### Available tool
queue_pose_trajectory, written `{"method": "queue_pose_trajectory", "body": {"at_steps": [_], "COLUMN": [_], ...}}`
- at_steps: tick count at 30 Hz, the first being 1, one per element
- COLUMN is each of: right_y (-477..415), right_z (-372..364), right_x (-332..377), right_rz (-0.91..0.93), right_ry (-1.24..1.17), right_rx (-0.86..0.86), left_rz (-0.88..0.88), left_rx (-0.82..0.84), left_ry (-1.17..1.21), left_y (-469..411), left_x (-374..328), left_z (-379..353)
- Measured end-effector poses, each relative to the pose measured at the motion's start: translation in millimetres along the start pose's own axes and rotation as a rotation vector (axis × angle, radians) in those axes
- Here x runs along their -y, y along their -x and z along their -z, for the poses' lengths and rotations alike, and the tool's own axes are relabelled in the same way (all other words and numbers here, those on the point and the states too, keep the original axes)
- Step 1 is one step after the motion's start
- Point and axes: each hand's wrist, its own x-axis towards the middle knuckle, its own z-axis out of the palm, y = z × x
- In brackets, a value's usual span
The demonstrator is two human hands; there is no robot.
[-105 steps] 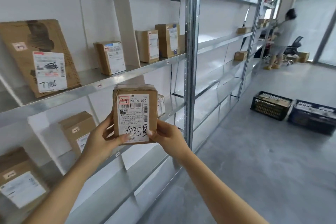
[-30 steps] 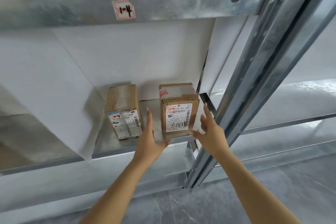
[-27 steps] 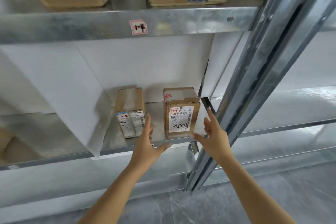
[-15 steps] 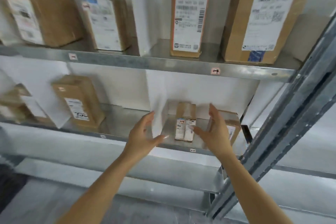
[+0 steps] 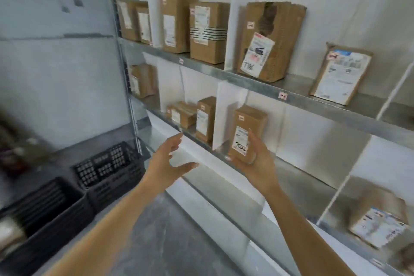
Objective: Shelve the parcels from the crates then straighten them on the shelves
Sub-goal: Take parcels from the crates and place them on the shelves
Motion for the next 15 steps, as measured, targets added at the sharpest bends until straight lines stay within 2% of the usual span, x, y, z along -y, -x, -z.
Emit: {"method": "queue_pose_trajectory", "body": {"at_steps": [7, 15], "right_y": [-26.8, -57.7], "right_z": [-197.0, -388.3], "right_x": [82.9, 117.9], "right_rz": [0.127, 0.196], "right_ry": [-0.061, -0.108], "right_rx": [0.293, 0.647], "left_rz": [0.153, 0.418], "left_rx": [-0.261, -0.490], "left_ry": [-0.080, -0.125], "left_y": [20.4, 33.8], "left_x": [83.1, 188.7], "left_z": [173.1, 298.7]}}
